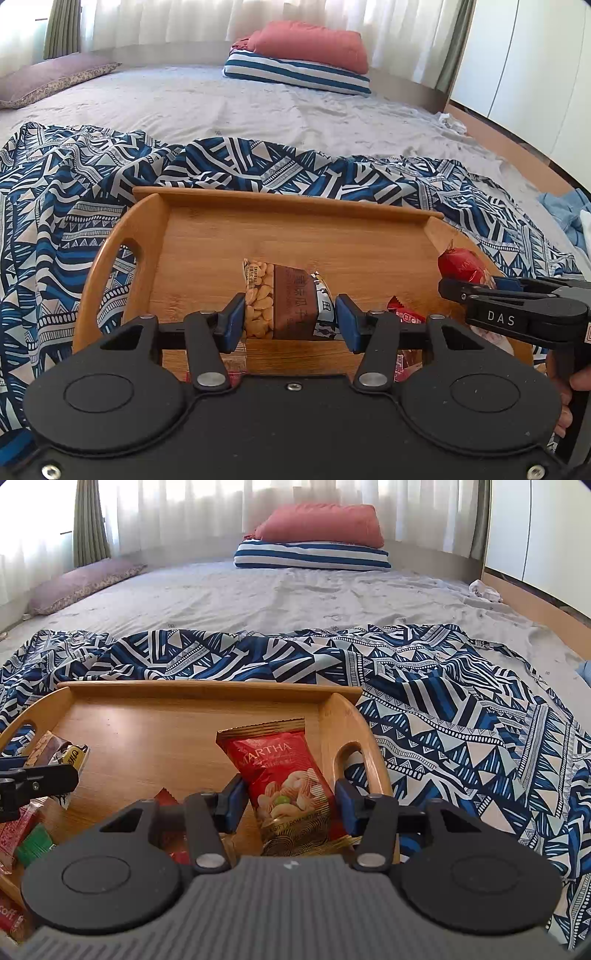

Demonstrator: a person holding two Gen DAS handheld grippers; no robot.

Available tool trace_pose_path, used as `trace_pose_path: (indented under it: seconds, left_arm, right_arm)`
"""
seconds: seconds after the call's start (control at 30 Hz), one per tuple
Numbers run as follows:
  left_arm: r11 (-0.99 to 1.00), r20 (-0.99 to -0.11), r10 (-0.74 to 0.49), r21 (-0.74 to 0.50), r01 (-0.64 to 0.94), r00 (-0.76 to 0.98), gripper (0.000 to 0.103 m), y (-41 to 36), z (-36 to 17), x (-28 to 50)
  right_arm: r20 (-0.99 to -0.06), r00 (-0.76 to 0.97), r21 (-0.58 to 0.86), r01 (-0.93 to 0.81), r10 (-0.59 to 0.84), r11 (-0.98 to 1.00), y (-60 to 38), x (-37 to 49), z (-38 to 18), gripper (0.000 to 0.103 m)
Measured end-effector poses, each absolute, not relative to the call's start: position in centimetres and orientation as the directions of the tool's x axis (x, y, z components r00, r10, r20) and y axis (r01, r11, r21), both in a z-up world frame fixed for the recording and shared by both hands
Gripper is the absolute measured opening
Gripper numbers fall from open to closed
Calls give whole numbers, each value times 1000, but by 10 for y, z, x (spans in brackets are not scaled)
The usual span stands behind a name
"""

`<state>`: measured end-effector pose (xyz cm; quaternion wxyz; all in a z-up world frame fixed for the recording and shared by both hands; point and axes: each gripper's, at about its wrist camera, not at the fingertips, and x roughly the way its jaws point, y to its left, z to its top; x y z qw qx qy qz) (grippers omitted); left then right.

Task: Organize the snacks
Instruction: 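Carry the peanut bar over the tray with the left tool while the right tool carries the nut bag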

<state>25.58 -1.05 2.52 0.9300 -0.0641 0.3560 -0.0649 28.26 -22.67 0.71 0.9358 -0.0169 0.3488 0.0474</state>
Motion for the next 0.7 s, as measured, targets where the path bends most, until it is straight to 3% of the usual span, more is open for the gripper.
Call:
trace_pose_path:
  seconds: [0.7]
  left_arm:
    - [990,-666,-135,-113,79,733,49,-20,11,254]
  right_arm:
    - [-651,755,-17,-124,83,992,-220,283,1,57]
